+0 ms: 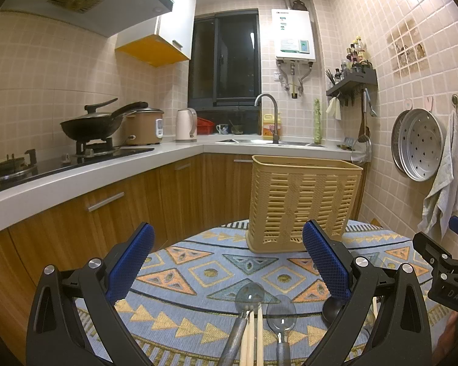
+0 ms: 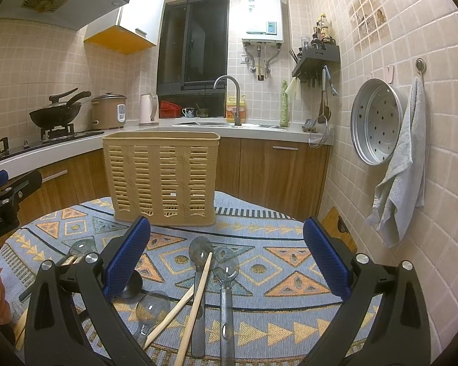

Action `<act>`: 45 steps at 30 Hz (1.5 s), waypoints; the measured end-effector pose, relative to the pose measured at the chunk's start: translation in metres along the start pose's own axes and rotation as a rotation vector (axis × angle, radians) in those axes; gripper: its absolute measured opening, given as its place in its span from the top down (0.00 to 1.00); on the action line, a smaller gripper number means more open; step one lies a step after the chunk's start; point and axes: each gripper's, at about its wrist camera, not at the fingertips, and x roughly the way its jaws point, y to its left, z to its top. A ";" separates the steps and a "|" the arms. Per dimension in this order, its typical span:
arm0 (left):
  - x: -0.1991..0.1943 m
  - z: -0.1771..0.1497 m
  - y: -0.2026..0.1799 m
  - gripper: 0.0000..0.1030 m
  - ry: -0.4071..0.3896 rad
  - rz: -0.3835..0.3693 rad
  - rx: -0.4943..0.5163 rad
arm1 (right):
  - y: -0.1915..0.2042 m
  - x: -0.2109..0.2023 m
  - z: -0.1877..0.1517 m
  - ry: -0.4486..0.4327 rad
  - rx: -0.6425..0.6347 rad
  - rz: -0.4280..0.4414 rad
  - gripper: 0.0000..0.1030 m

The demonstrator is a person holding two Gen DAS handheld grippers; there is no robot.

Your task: Organize utensils

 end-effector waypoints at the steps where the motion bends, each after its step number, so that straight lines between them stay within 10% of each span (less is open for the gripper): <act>1: 0.000 0.000 0.000 0.08 0.001 -0.001 -0.001 | 0.001 0.000 0.000 0.002 -0.001 -0.003 0.07; 14: 0.019 0.007 0.036 0.08 0.126 -0.117 -0.052 | -0.009 0.009 0.002 0.046 0.036 -0.054 0.07; 19: 0.061 0.004 0.040 0.23 0.511 -0.111 0.154 | -0.017 0.027 0.007 0.176 0.027 -0.058 0.07; 25: 0.103 -0.020 0.054 0.45 0.881 -0.396 0.097 | -0.026 0.046 0.022 0.341 -0.019 0.002 0.22; 36: 0.121 -0.039 0.021 0.75 0.916 -0.395 0.212 | -0.015 0.055 0.011 0.451 -0.112 0.070 0.41; 38: 0.122 -0.037 0.025 0.89 0.917 -0.401 0.174 | -0.016 0.055 0.011 0.446 -0.105 0.069 0.42; 45: 0.130 -0.033 0.067 0.89 0.908 -0.402 -0.022 | -0.016 0.061 0.004 0.467 -0.100 0.077 0.43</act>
